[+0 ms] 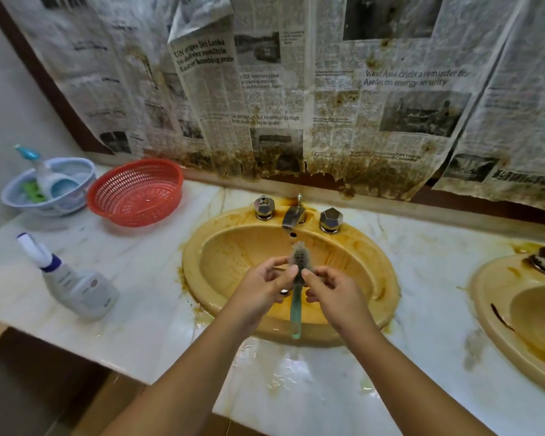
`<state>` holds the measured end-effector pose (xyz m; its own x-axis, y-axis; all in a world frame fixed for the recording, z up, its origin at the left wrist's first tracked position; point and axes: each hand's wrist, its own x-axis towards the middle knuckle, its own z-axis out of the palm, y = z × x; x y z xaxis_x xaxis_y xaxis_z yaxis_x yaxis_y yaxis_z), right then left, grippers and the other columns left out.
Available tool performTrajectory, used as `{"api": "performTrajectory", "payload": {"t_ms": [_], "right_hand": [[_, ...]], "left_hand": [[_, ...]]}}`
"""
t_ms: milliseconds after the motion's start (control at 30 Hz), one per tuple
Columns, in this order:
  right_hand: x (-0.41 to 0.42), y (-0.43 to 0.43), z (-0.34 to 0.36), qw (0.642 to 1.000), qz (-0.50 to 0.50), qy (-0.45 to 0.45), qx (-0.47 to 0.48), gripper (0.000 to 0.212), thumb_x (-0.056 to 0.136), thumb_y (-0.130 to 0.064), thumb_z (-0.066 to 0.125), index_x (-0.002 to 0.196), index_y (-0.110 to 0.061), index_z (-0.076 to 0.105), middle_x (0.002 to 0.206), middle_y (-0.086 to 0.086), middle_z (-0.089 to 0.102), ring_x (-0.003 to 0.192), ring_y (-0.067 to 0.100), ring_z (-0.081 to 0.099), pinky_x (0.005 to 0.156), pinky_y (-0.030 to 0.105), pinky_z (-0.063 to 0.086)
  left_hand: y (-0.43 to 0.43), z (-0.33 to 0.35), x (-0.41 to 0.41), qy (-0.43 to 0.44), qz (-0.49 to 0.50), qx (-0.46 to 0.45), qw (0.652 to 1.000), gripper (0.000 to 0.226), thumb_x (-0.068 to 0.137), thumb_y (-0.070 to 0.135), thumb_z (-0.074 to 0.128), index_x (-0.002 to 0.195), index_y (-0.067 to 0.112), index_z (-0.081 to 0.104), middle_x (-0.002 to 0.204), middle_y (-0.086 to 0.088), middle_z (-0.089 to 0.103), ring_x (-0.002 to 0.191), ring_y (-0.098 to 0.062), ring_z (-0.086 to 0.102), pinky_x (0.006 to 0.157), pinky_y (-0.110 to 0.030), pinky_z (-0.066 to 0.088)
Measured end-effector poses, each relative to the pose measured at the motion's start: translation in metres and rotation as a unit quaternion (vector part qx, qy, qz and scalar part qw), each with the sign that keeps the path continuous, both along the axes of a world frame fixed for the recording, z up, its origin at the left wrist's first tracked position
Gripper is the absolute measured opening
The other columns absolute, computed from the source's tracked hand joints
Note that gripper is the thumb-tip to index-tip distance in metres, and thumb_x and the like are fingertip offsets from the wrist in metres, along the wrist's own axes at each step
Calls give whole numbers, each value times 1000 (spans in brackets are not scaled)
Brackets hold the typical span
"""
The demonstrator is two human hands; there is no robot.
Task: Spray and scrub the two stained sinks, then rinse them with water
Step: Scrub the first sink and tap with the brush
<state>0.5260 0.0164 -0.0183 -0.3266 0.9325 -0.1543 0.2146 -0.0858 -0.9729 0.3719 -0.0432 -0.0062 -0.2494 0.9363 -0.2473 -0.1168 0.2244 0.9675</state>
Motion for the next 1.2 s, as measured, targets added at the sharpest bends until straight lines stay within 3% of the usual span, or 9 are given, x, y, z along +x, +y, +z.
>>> {"api": "performTrajectory", "payload": {"t_ms": [133, 267, 467, 733, 833, 1000, 1200], "right_hand": [[3, -8, 7, 999, 35, 31, -26, 10, 97, -30, 70, 101, -23, 75, 84, -4, 78, 75, 13, 74, 73, 28, 61], [-4, -20, 11, 995, 84, 38, -38, 8, 98, -28, 68, 102, -26, 75, 87, -5, 79, 78, 13, 75, 80, 34, 62], [-40, -44, 18, 987, 150, 42, -37, 9, 100, -23, 66, 101, -20, 75, 87, 0, 79, 73, 11, 74, 73, 26, 62], [-122, -78, 11, 972, 207, 70, -86, 14, 96, -18, 72, 101, -5, 74, 81, 14, 76, 71, 20, 71, 72, 32, 64], [-162, -91, -1, 967, 215, 76, -110, 17, 94, -19, 75, 103, -4, 72, 76, 11, 75, 70, 21, 71, 76, 40, 64], [-234, -116, -17, 961, 200, 85, -170, 13, 95, -13, 72, 101, -1, 69, 77, 16, 74, 66, 20, 70, 71, 36, 63], [-308, -140, -49, 968, 132, 48, -209, 16, 97, -15, 70, 100, 0, 72, 81, 15, 75, 74, 26, 73, 77, 41, 64]], "left_hand": [[-22, 6, 6, 54, 6, 9, 998, 26, 96, 35, 70, 122, 40, 68, 107, 0, 76, 103, -11, 71, 79, -29, 48], [-45, 7, 2, 64, 65, 11, 996, 26, 97, 34, 69, 122, 38, 70, 110, -1, 76, 106, -15, 69, 79, -30, 48], [-84, 11, -24, 90, 145, 4, 985, 27, 96, 34, 71, 123, 33, 72, 106, 3, 77, 105, -16, 70, 78, -28, 48], [-134, 10, -86, 140, 207, -3, 968, 17, 104, 26, 59, 108, 32, 75, 91, 8, 78, 85, -6, 69, 77, -29, 52], [-150, 3, -119, 163, 217, -15, 962, 21, 106, 24, 56, 102, 27, 77, 86, 6, 76, 79, -6, 66, 73, -27, 53], [-173, -18, -190, 178, 224, -40, 957, 17, 101, 24, 64, 111, 18, 76, 94, -6, 77, 78, -9, 68, 71, -27, 55], [-192, -44, -274, 142, 194, -86, 967, 11, 99, 31, 67, 103, 23, 74, 88, 1, 78, 80, -13, 74, 68, -23, 56]]}}
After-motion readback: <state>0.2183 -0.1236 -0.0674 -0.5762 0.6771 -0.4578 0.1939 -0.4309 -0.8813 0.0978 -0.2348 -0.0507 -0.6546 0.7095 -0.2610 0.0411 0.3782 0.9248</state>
